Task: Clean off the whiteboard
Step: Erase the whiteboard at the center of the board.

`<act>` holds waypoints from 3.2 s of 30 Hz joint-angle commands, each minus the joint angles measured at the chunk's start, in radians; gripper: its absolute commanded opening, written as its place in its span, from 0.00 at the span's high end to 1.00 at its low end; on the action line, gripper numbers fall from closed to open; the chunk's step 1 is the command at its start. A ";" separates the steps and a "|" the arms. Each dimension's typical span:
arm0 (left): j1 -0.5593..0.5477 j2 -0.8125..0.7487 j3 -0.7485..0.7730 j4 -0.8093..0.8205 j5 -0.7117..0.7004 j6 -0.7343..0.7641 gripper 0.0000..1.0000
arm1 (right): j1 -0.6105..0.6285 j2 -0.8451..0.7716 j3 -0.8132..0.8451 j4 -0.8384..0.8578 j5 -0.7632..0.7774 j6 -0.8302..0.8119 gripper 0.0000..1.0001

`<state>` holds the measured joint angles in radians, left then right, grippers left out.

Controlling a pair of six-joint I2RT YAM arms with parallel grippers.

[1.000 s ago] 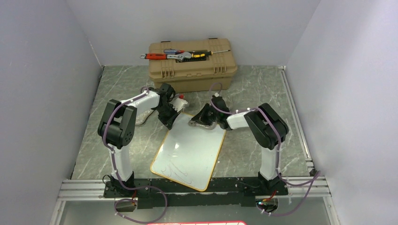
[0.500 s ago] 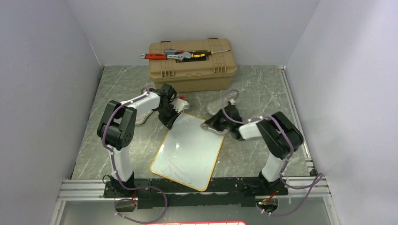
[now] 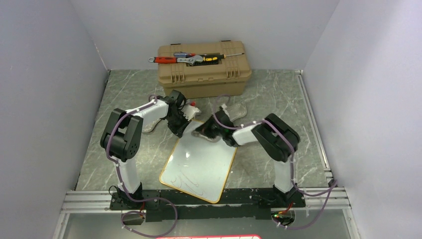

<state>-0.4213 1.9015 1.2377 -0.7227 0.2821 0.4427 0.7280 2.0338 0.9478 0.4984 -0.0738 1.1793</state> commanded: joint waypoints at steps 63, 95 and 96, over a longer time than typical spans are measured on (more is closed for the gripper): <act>0.047 0.046 -0.172 0.109 0.036 0.076 0.91 | 0.005 0.192 0.186 -0.643 0.153 -0.073 1.00; 0.107 0.011 -0.162 0.072 0.030 0.095 0.91 | -0.298 -0.441 -0.445 -0.731 0.216 -0.177 1.00; 0.110 0.012 -0.163 0.073 0.031 0.096 0.91 | -0.302 -0.461 -0.460 -0.723 0.212 -0.182 1.00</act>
<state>-0.3309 1.8320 1.1427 -0.6060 0.4267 0.4553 0.4973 1.5970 0.6365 0.1410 0.0181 1.1046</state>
